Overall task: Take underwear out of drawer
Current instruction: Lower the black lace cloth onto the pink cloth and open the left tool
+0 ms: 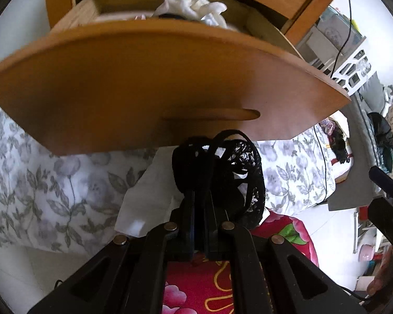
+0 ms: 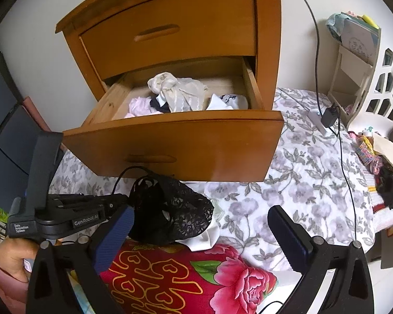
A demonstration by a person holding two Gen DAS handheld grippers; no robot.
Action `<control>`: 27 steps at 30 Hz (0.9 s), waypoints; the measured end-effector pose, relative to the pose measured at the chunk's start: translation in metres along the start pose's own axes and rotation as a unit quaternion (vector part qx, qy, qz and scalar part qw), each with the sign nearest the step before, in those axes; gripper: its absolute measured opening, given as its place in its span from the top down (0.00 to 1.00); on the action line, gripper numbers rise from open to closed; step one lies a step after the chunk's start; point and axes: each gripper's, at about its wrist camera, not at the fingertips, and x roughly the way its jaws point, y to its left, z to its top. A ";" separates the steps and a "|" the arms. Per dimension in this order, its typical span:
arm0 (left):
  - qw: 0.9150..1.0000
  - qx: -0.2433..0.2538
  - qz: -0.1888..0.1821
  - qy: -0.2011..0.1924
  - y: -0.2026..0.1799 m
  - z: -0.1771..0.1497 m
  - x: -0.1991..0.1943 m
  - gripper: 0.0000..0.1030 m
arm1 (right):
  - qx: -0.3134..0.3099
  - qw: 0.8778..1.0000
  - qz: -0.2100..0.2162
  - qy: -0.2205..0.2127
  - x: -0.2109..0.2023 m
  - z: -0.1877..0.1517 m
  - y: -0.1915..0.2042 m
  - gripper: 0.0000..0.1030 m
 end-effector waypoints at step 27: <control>0.991 0.022 0.041 -0.123 0.003 0.005 -0.101 0.48 | -0.017 1.000 -0.003 0.010 0.008 0.002 0.013 0.00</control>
